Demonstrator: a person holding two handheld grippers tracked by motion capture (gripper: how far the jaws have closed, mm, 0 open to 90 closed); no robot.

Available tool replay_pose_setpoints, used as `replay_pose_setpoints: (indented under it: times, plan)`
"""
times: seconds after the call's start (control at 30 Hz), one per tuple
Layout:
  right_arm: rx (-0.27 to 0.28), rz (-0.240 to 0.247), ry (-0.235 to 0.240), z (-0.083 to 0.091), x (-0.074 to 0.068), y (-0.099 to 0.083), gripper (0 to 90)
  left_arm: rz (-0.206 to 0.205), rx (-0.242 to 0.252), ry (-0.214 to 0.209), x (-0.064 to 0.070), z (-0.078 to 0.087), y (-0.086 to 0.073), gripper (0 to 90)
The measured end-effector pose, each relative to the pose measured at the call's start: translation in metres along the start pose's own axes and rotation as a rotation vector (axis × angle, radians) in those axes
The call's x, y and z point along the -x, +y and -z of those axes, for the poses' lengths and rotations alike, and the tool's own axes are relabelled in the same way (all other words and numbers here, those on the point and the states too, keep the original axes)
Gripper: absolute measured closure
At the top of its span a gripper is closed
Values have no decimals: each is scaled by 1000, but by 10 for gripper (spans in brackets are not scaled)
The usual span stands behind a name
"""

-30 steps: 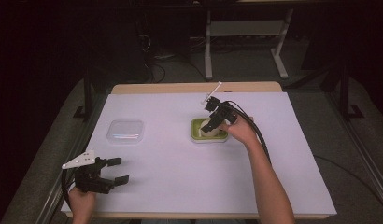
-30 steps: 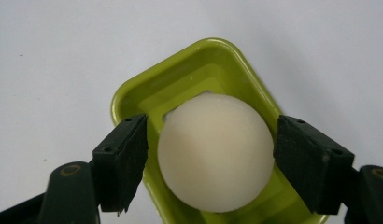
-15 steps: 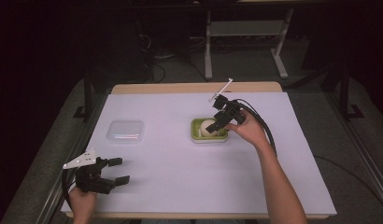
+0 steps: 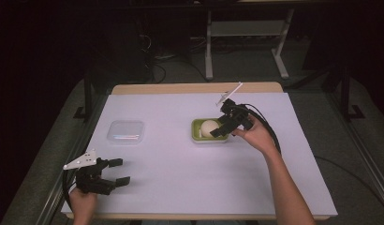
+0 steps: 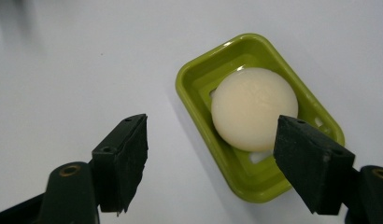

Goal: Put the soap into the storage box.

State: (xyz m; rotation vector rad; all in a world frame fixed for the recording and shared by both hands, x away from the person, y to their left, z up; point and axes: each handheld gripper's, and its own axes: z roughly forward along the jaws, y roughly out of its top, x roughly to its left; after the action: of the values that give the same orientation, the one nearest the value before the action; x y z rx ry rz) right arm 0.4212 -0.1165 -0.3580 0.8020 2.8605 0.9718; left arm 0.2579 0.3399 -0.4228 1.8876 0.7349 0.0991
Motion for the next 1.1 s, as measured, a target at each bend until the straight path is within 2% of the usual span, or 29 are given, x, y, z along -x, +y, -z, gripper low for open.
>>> replay_pose_setpoints:
  times: [0.33, 0.5, 0.53, 0.63, 0.87, 1.03, 1.1]
  plan:
    - [45, 19, 12, 14, -13, -26, 253, -5, -9, -1, 0, 0, 0, 132]
    - [46, 25, 9, 20, -25, -42, 248, -1, -10, -1, 0, -1, 0, 131]
    - [33, 25, 16, 21, -27, -44, 246, -2, -10, -1, 0, -1, 0, 131]
    - [46, 36, 10, 25, -35, -56, 267, -4, -9, 0, 0, -1, 0, 132]
    - [36, 18, 17, 27, -55, -93, 261, -7, -19, 0, 0, -2, -1, 131]
    - [60, -1, 32, 28, -71, -121, 259, -4, -17, -6, 0, -2, -1, 132]
    - [65, -4, 11, 28, -79, -133, 246, -4, -18, -9, 1, -3, -1, 132]
